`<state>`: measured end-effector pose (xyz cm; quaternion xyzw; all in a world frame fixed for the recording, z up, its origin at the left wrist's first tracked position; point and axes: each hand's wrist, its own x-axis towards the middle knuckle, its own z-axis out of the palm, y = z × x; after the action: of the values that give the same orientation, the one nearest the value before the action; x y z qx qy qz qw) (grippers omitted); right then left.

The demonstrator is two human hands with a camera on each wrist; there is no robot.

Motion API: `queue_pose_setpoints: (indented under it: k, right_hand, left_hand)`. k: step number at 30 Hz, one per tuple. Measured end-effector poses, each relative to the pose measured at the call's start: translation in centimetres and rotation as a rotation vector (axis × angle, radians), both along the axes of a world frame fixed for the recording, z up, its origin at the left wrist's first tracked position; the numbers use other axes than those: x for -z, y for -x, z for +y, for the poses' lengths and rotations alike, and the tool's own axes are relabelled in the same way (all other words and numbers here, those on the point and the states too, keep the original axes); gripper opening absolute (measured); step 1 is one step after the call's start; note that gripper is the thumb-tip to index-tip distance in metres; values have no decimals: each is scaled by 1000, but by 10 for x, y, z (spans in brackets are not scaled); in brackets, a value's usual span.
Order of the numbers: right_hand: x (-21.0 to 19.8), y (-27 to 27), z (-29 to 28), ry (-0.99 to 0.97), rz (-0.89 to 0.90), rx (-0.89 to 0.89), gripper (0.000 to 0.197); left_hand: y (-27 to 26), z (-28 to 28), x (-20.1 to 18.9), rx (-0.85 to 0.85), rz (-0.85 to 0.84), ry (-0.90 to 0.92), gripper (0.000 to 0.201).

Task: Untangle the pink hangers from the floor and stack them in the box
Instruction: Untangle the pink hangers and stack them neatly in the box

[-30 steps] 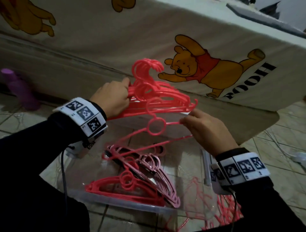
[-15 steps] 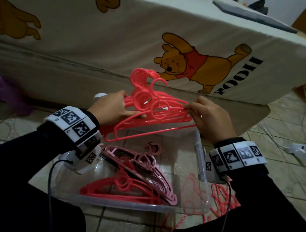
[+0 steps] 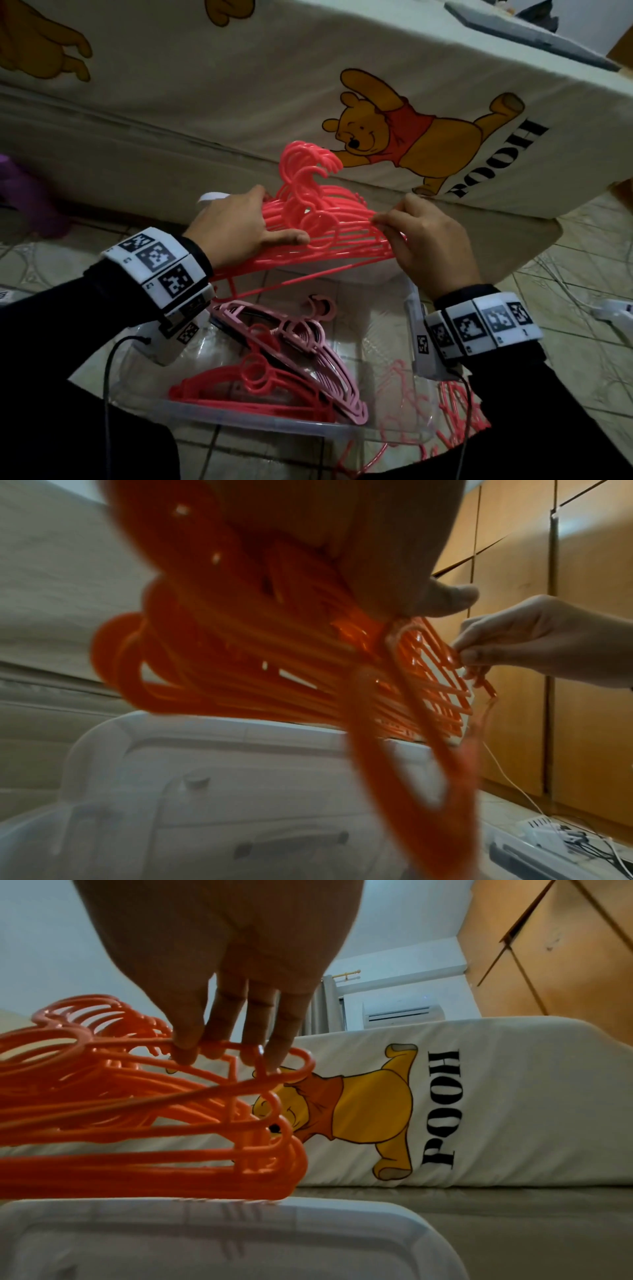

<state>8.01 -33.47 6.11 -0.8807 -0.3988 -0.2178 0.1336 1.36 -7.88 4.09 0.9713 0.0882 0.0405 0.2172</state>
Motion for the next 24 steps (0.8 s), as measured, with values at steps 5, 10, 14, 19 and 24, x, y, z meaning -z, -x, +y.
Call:
queue_pose_setpoints:
  k: [5,10,14,19,24]
  right_hand:
    - [1,0,2,14,-45,70,12]
    - [4,0,6,-56,35,80,20]
    - [8,2,13,127,0,113,58]
    - [12,3,21,134,-80,144,54]
    - [18,-1,23,259,26,85,32]
  left_hand:
    - [-5,1,4,52,25,-16,99]
    - [-1,1,2,98,31,2,43]
    - [6,-4,0,144,2,-10,27]
    - [6,-7,-5,131,-38,-77,38]
    - [6,-1,-1,77,-23,-38,44]
